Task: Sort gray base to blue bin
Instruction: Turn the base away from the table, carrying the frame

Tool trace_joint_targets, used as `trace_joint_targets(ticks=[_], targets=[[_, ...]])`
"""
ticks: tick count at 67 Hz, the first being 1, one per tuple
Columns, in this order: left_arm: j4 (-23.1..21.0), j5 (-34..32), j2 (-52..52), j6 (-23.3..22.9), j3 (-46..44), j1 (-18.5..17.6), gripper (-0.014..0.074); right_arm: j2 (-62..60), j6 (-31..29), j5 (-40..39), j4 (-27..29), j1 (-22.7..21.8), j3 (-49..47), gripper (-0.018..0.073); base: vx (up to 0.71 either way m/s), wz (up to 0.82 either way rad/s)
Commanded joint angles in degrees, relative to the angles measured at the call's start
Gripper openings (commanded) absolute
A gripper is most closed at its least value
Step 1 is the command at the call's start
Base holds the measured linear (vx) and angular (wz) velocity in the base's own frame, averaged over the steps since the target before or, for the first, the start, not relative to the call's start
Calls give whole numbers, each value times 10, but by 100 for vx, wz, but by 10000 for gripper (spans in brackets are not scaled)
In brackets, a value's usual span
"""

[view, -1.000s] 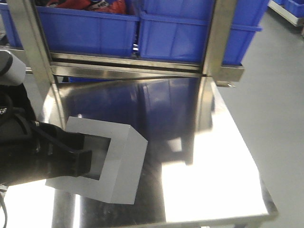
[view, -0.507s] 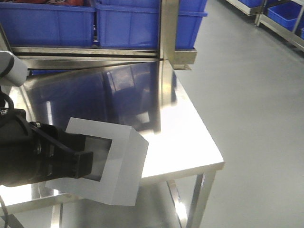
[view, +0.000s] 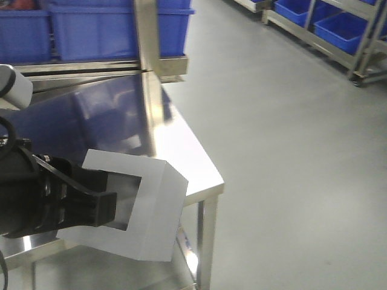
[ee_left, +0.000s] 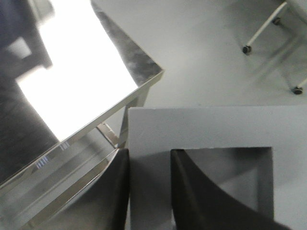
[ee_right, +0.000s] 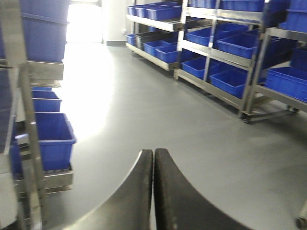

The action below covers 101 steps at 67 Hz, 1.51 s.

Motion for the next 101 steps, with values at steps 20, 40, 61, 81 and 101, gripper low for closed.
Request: trace_joint_targets(ticks=[20, 40, 61, 81, 101], targets=[[24, -37, -10, -5, -17, -2, 3, -9, -3, -43, -5, -1, 8, -9, 9, -61], [24, -36, -10, -5, -17, -2, 3, -9, -3, -43, -5, -1, 8, -9, 20, -81], [24, -36, -10, -5, -17, -2, 3, -9, -3, -43, -5, -1, 8, -9, 19, -71], [24, -36, -10, -5, -17, -2, 3, -9, -3, -43, -5, -1, 8, -9, 18, -63], [24, -36, -10, -5, -17, -2, 3, -9, -3, -43, -5, -1, 8, -9, 19, -63]])
